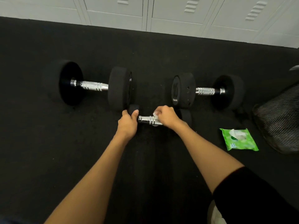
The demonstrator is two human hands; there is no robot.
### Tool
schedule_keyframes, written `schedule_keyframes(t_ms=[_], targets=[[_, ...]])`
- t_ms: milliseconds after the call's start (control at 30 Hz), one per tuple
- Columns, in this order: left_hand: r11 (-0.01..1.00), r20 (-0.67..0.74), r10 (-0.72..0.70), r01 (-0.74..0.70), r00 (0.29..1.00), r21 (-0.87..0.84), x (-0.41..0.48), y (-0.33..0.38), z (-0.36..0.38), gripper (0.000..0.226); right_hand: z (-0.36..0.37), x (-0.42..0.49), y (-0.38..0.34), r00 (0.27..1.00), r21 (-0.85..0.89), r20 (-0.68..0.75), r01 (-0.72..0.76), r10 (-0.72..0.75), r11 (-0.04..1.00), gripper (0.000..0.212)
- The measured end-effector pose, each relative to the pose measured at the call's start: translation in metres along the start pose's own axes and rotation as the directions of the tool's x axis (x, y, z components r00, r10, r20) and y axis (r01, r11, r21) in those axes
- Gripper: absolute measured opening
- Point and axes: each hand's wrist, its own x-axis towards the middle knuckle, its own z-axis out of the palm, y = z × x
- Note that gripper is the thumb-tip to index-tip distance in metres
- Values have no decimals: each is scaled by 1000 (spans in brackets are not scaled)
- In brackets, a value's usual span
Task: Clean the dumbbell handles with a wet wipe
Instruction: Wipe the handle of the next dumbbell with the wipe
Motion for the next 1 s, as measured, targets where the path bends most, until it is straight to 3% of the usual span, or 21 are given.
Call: schedule_keyframes(t_ms=[100, 300, 367, 433, 567, 633, 733, 833, 933, 1000], targets=[[1000, 2, 21, -21, 1000, -20, 1, -6, 3, 53, -2, 9, -5, 996, -10, 76, -39, 40, 999, 27], [999, 19, 2, -1, 1000, -42, 4, -7, 4, 57, 13, -45, 5, 953, 15, -84, 292, -289, 956, 25], [999, 22, -2, 3, 1000, -46, 2, -8, 5, 59, 11, -41, 8, 957, 59, -99, 279, -273, 958, 25], [999, 16, 7, -7, 1000, -41, 1, -8, 6, 60, 9, -21, 5, 982, 71, -81, 178, -173, 981, 24], [1000, 16, 14, -14, 1000, -25, 0, -8, 5, 60, 5, 9, -12, 997, -16, 74, -27, 28, 1000, 26], [999, 20, 14, -14, 1000, -30, 0, -9, 4, 59, 7, 1, -18, 1000, -59, 28, 7, -5, 998, 25], [999, 32, 5, -3, 999, -46, 0, -9, 4, 60, 18, -31, -14, 977, -72, -132, 159, -167, 985, 23], [998, 34, 10, -9, 999, -56, -3, -8, 4, 60, 25, -60, -3, 934, -138, -185, 283, -306, 949, 28], [998, 24, 10, -9, 1000, -60, -3, -7, 5, 58, 21, -57, -3, 930, -128, -207, 282, -304, 951, 25], [998, 22, 6, -4, 1000, -63, -2, -6, 5, 56, 15, -40, -11, 963, -52, -192, 182, -188, 982, 23]])
